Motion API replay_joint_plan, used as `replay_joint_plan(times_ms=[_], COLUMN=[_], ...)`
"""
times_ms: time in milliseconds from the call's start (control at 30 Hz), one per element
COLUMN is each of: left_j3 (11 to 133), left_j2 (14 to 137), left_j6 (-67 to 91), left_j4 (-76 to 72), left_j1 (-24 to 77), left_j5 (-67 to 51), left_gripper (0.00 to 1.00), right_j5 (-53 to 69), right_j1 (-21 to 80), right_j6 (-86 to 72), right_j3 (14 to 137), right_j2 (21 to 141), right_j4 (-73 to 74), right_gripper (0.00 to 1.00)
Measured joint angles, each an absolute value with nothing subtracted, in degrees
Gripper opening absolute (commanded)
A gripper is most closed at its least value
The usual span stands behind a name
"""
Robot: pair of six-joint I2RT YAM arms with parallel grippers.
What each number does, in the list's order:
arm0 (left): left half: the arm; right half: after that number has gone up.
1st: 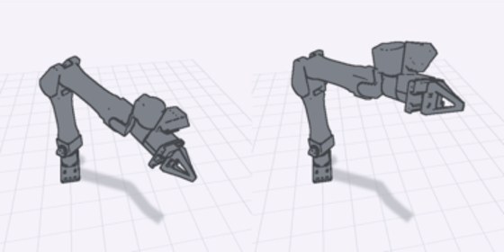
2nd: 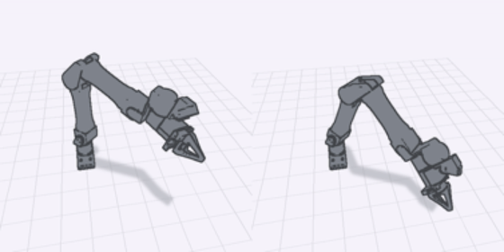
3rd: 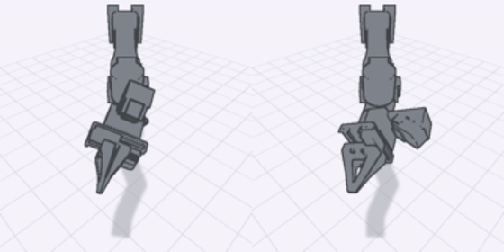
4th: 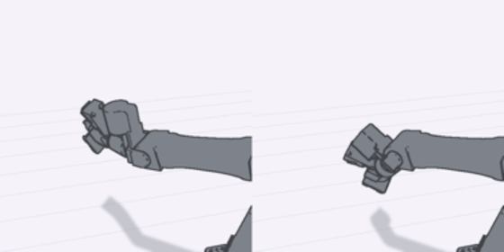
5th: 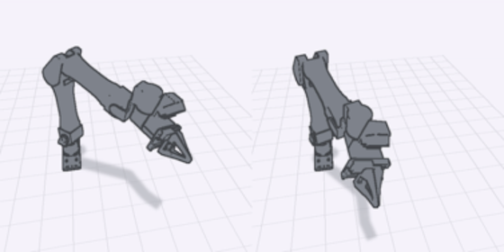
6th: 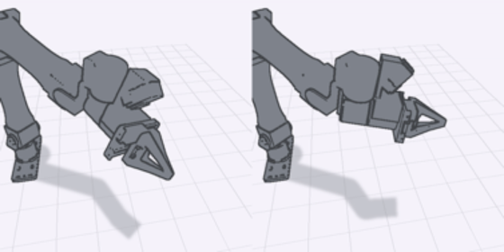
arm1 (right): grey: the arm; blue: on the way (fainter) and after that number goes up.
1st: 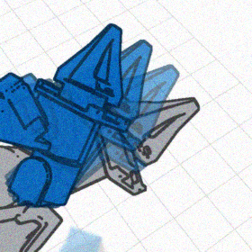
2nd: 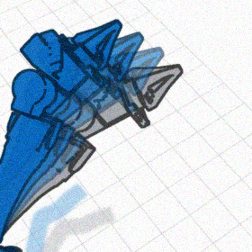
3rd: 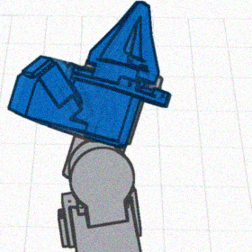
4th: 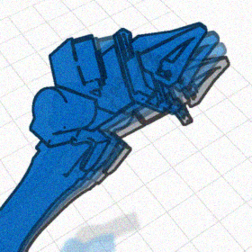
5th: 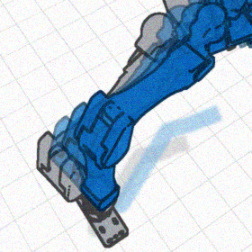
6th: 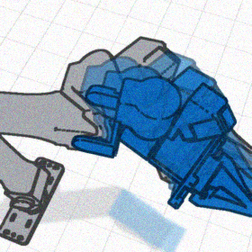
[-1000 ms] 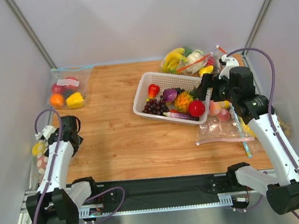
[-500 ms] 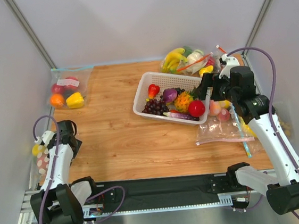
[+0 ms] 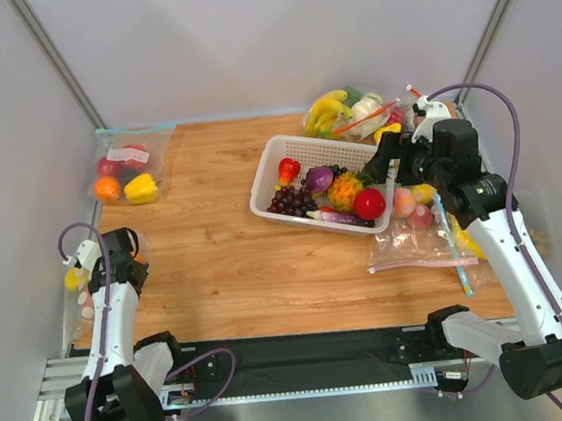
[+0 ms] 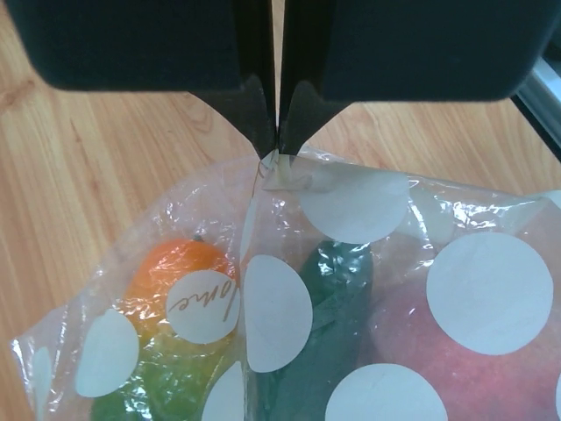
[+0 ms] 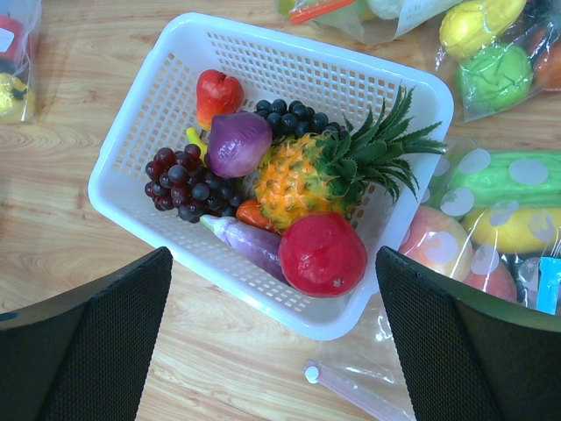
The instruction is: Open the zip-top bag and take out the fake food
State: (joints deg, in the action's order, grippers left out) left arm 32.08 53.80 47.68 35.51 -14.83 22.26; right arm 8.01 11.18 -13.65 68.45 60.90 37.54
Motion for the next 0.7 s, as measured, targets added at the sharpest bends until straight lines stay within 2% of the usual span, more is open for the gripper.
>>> replay_joint_plan(times_ms=[333, 500, 700], left_j3=[30.8, 30.8, 31.9], left_j2=[46.3, 39.3, 37.2], left_j6=[44.8, 42.5, 39.6], left_j4=[34.1, 34.1, 34.5], left_j1=[-14.1, -8.5, -1.3], left_j5=[17.1, 16.2, 13.2], left_gripper=[0.00, 0.00, 0.00], right_j5=[7.1, 7.2, 8.1], right_j1=[11.2, 11.2, 11.2], right_j6=[-13.6, -13.7, -14.8], right_j3=[69.2, 69.2, 69.2], right_j2=[60.6, 60.6, 60.6], right_j4=[39.2, 39.2, 39.1], right_gripper=[1.00, 1.00, 1.00])
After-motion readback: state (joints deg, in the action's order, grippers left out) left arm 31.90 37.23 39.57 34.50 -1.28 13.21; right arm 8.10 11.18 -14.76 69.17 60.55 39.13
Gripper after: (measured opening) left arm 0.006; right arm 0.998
